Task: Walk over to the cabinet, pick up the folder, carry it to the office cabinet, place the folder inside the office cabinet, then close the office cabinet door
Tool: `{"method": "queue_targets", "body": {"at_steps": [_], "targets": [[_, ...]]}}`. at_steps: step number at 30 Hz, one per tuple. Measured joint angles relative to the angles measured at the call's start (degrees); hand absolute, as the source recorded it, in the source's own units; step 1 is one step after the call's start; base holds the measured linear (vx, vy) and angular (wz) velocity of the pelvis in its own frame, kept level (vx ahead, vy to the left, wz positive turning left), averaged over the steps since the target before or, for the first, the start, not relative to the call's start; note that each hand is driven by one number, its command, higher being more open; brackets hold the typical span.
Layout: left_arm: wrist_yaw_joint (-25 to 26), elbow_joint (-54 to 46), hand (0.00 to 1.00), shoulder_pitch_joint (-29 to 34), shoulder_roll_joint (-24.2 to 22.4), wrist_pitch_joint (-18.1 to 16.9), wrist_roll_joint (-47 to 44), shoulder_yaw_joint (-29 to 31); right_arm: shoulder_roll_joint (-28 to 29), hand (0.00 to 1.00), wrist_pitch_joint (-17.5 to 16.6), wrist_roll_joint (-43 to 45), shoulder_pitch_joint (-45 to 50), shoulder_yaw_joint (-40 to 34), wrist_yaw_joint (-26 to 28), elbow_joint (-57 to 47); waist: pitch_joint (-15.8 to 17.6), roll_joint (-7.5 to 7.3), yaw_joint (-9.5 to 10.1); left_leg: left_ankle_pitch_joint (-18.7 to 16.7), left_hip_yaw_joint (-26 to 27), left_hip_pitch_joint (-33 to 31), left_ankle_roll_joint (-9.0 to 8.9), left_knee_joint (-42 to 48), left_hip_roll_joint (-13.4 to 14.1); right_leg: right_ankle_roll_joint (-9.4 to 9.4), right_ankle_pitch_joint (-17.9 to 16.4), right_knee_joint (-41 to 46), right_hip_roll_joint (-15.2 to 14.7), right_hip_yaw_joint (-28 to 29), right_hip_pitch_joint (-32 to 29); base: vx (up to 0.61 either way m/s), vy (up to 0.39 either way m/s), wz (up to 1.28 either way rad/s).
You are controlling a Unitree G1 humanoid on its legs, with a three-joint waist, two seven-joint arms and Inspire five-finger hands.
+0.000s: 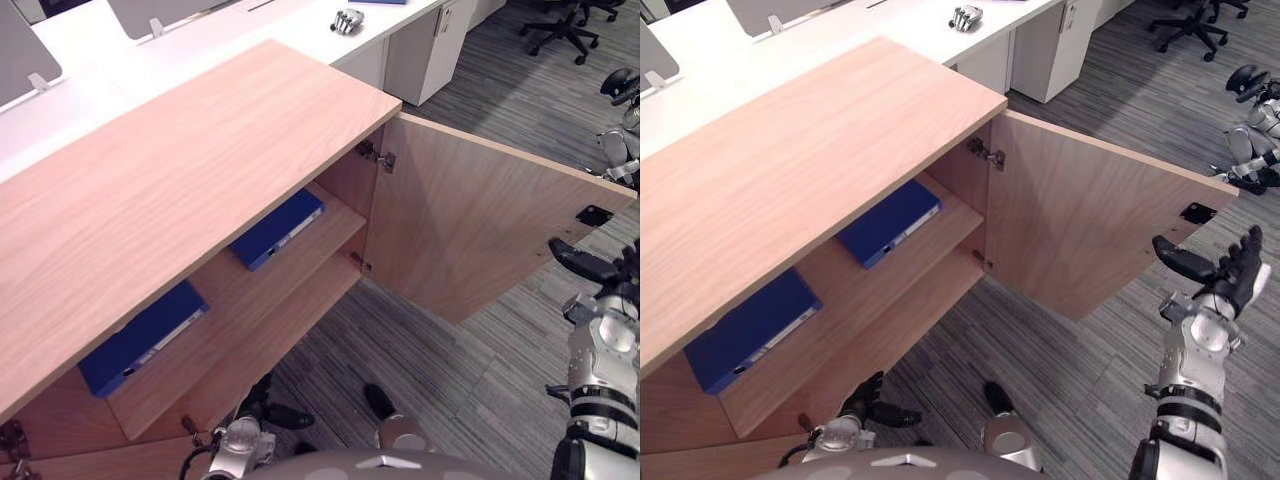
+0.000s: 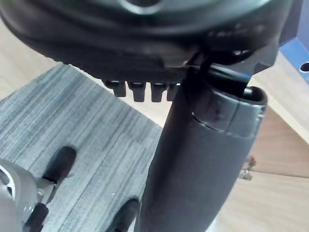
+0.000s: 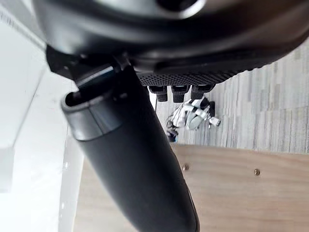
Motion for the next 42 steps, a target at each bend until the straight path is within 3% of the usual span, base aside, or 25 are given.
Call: {"method": "queue_targets", "body": {"at_steps": [9, 16, 21, 24, 30, 42], "targets": [[0.33, 2.21, 1.0, 2.32, 0.1, -0.41, -0.09, -0.1, -2.16, 1.0, 0.89, 0.13, -10.45, 12.32, 0.45, 6.09, 1.13, 0.0, 0.16, -1.86, 0.9, -0.02, -0.39, 3.13, 1.44, -0.5, 2.7, -1.46, 0.92, 1.66, -0.39, 0.01, -0.056, -0.26], [0.62, 2.18, 1.0, 2.26, 0.14, -0.4, -0.11, -0.07, 0.35, 1.0, 1.4, -0.45, -13.57, 15.03, 0.73, 6.1, 1.54, 0.0, 0.37, -2.03, 0.9, -0.24, -1.08, 4.0, 2.65, -3.07, 3.82, -1.72, 2.18, 0.73, -1.17, 0.01, -0.063, -0.2], [0.83, 2.08, 1.0, 1.96, 0.28, -0.4, -0.11, 0.23, 3.39, 1.0, 1.42, -0.91, -13.08, 14.5, 0.07, 3.82, 1.54, 0.0, 0.1, -1.75, 0.76, -0.4, -1.6, 4.84, 4.26, -3.78, 4.37, -1.65, 3.18, 0.02, -1.09, 0.09, -0.059, -0.07], [1.21, 2.0, 1.0, 1.9, 0.51, -0.36, -0.07, 0.74, 5.11, 1.0, 1.43, -0.91, -9.4, 14.45, -0.05, -1.63, 1.54, 0.0, -0.14, -1.64, 0.7, -0.37, -1.94, 4.79, 4.94, -3.42, 4.9, -1.73, 3.97, 0.1, -1.07, 0.1, -0.06, -0.06], [1.24, -0.65, 1.0, 0.15, 0.19, -0.35, 0.21, 2.39, 10.15, 1.0, 1.37, -1.24, 6.75, 12.19, 2.47, -20.62, 1.8, -0.33, -0.42, -1.46, 0.56, -0.16, -2.33, 4.79, 5.91, -3.37, 5.08, -1.75, 4.87, -0.03, -0.7, 0.07, -0.047, 0.0], [1.25, -1.24, 1.0, -2.0, -1.65, -0.24, 2.44, 1.83, 24.77, 1.0, -0.39, -3.54, 24.46, 10.53, 3.62, -37.53, 2.34, -1.31, -0.72, -1.0, -2.17, 0.31, -2.34, 4.15, 5.66, -2.59, 4.49, -1.69, 4.15, -2.23, 0.75, 0.03, -0.027, 0.1]]}}
